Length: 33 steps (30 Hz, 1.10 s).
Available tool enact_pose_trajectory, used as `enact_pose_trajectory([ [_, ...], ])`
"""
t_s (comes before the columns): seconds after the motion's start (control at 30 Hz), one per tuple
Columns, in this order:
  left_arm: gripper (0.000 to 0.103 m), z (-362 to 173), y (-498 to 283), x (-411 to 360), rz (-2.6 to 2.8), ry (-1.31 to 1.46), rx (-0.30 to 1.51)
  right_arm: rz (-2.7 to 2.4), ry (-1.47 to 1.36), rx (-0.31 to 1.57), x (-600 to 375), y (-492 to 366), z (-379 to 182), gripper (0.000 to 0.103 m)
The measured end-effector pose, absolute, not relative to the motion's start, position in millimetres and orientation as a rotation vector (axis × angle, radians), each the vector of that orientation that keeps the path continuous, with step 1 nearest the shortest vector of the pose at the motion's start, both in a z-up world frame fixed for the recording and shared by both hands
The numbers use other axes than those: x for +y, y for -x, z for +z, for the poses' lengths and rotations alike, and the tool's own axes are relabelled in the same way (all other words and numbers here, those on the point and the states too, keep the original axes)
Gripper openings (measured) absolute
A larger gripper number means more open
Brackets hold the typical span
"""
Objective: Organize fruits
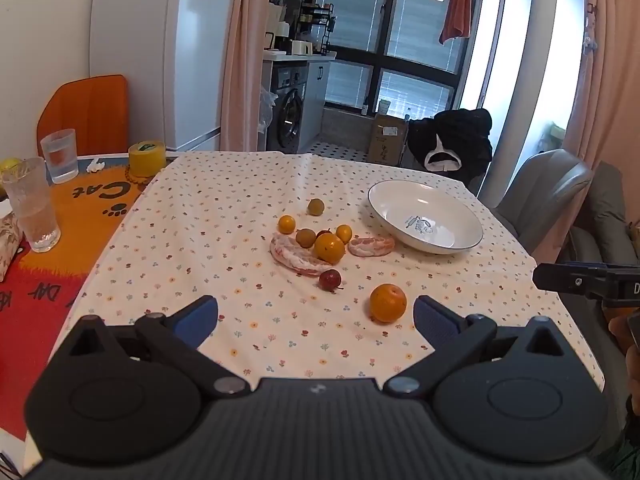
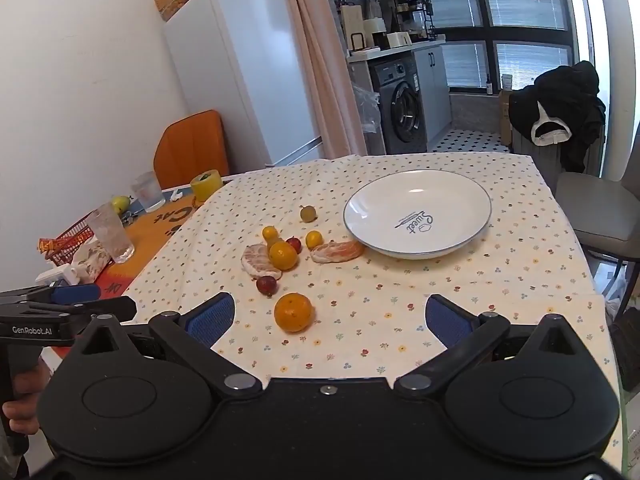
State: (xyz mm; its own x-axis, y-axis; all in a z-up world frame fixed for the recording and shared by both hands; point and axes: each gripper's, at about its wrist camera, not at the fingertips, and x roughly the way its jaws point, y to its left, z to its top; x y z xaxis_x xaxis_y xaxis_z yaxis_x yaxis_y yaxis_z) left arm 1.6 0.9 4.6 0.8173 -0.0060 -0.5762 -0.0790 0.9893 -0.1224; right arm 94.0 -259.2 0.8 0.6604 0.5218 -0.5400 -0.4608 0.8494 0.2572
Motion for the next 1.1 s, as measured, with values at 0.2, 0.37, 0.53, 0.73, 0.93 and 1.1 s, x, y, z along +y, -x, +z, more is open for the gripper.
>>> enact_pose_trajectory([
  [0.2,0.103,8.4,0.9,-1.0,0.042,0.138,0.611,0.552,-0.099,0.647,-262.6,-92.9,2.0,0.103],
  [0.37,0.103,8.8,2.3,-2.7,0.041,0.137,0.602,0.555,-0.094,0.64,-262.8,-91.5,3.6,0.103],
  [0.53,0.103,7.9,3.0,-3.5,0.036,0.138,0.603,0.556,-0.088,0.647,-260.7,-92.1,2.4,0.103],
  [0.73,0.103,6.9,2.2,-2.4,0.043,0.143,0.601,0.56,-0.083,0.642,-259.0,-90.8,2.3,0.103],
  [0.93,0.103,5.9,2.7,-2.0,0.042,0.144,0.6,0.56,-0.077,0.644,-257.7,-90.0,1.6,0.103],
  [1.1,0.103,5.9,2.7,0.0,0.039,0.143,0.601,0.561,-0.075,0.644,-257.1,-89.8,2.1,0.103],
])
